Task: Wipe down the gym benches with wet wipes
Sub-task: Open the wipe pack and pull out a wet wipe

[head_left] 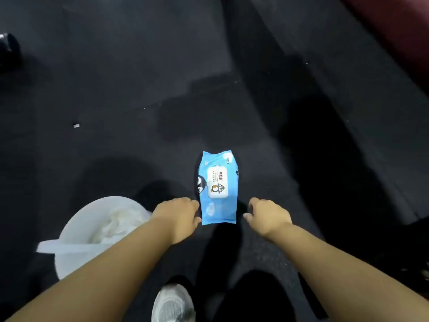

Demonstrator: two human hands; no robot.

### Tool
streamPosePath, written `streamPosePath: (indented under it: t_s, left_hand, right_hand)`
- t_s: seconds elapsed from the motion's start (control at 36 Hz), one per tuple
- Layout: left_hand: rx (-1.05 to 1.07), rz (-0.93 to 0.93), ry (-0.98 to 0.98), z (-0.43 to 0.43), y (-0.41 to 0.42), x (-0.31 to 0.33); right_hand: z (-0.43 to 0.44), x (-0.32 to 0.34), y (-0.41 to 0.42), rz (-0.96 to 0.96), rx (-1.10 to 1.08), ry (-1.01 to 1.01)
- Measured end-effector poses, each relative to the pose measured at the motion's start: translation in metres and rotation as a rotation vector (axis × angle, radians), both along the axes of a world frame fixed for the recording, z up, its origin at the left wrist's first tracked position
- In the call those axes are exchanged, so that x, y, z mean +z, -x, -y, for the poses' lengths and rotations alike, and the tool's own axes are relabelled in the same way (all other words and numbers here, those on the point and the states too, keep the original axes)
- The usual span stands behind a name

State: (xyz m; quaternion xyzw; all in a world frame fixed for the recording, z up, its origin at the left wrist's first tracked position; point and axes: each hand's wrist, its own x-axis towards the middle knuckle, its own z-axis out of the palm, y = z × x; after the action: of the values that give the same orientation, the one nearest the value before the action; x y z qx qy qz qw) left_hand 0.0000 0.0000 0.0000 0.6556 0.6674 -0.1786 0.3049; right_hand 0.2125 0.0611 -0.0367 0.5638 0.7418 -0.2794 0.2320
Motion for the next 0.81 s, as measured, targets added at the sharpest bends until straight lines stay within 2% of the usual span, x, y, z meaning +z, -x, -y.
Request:
streamPosePath:
  t_s: [0.14, 0.22, 0.31, 0.44, 0.64, 0.81]
  left_hand:
    - [0.019, -0.008, -0.041, -0.016, -0.004, -0.066]
    - [0.158, 0.043, -0.070, -0.014, -0.014, -0.096]
    - [0.321, 0.115, -0.046, -0.008, -0.022, -0.110]
    - [0.401, 0.188, -0.046, -0.007, -0.029, -0.121]
    - [0.380, 0.225, -0.170, -0.002, -0.035, -0.116]
    - [0.299, 0.225, -0.285, 0.009, -0.047, -0.119]
  right_hand:
    - [-0.009, -0.060, 0.018, -0.041, -0.100, 0.041]
    - [-0.008, -0.081, 0.023, -0.101, -0.156, 0.086]
    - [-0.003, -0.092, 0.027, -0.142, -0.218, 0.115]
    - [-0.003, -0.105, 0.022, -0.283, -0.389, 0.058]
    - [-0.027, -0.098, -0.018, -0.306, -0.169, 0.079]
    - [-0.030, -0.077, -0.060, -0.129, 0.182, 0.143]
